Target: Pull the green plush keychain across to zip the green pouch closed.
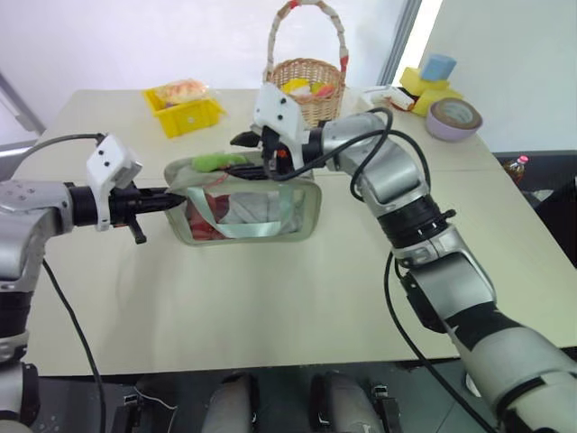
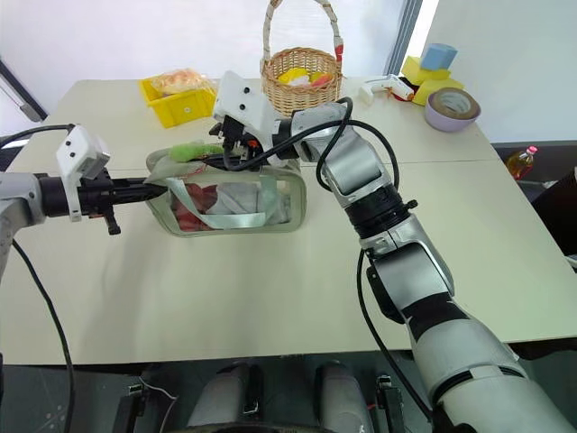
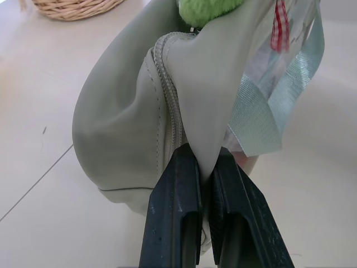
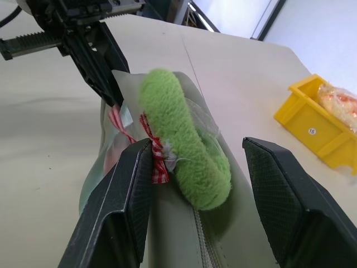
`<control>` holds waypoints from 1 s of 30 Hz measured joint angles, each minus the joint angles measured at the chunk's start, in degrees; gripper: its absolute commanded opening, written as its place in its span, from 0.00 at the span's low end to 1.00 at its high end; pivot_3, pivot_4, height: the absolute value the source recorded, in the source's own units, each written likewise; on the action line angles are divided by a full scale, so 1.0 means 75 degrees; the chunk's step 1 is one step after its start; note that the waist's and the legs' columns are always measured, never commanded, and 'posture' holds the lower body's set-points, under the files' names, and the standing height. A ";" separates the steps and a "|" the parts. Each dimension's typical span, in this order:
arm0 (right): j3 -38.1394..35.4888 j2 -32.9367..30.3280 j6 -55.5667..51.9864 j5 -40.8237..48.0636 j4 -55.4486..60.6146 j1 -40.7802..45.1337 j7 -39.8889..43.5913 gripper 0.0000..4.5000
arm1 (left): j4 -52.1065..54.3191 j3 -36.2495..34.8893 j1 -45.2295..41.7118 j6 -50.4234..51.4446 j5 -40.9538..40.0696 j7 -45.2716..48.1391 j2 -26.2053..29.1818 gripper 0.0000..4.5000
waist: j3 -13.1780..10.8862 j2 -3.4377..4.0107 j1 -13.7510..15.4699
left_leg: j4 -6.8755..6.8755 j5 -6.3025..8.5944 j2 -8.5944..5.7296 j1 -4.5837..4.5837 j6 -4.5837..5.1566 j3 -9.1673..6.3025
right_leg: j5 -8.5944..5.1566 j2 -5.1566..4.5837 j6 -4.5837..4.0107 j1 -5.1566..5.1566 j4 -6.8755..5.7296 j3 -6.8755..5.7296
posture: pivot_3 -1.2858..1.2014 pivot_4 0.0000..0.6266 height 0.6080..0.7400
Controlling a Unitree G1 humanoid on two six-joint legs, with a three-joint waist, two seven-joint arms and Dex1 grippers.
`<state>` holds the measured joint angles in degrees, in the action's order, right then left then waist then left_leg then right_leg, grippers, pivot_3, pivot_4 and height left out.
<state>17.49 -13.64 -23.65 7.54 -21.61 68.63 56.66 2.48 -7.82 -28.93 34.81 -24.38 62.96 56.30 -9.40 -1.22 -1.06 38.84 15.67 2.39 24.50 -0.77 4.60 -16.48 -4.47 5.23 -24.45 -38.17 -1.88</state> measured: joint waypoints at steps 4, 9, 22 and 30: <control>0.0020 0.0095 0.0204 -0.0016 -0.0034 0.0003 0.0191 0.53 | 0.0006 -0.0005 0.0003 0.0009 -0.0011 -0.0066 -0.0001 0.00 | 0.0000 0.0000 0.0011 | 0.0000 0.0000 0.0004 0.0000 0.0000 0.0000 | 0.0000 -0.0001 0.0000 0.0000 0.0001 0.0000 | 0.52 0.24 0.99; -0.0008 0.0122 0.0254 -0.0014 -0.0168 0.0003 0.0267 0.05 | -0.0001 -0.0005 -0.0001 0.0014 -0.0011 -0.0107 -0.0003 0.00 | 0.0000 0.0000 0.0007 | -0.0001 0.0000 0.0005 0.0000 0.0000 -0.0001 | 0.0000 -0.0001 0.0000 0.0000 0.0000 -0.0001 | 0.52 0.24 0.99; -0.0500 -0.0889 -0.1007 0.0141 0.1240 -0.0101 0.0028 0.01 | -0.0043 0.0035 -0.0041 -0.0049 -0.0009 -0.0115 -0.0087 0.00 | 0.0000 0.0000 0.0067 | 0.0001 0.0000 0.0006 0.0003 0.0000 -0.0003 | 0.0000 -0.0009 0.0000 0.0001 0.0001 -0.0001 | 0.52 0.24 0.99; -0.0885 -0.2774 -0.1802 -0.0413 0.2277 -0.0881 -0.0803 0.01 | -0.0008 -0.0023 0.0087 -0.0123 -0.0054 -0.0137 -0.0094 0.00 | -0.0002 0.0003 0.0008 | -0.0004 0.0003 0.0002 -0.0002 0.0004 0.0008 | 0.0000 -0.0002 0.0000 -0.0010 0.0007 0.0004 | 0.52 0.24 0.99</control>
<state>10.85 -34.45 -37.17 4.45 -4.53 62.02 50.63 2.43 -7.99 -28.28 33.89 -24.79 61.94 55.59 -9.41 -1.20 -1.00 38.81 15.69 2.41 24.48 -0.74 4.66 -16.48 -4.49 5.23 -24.53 -38.11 -1.85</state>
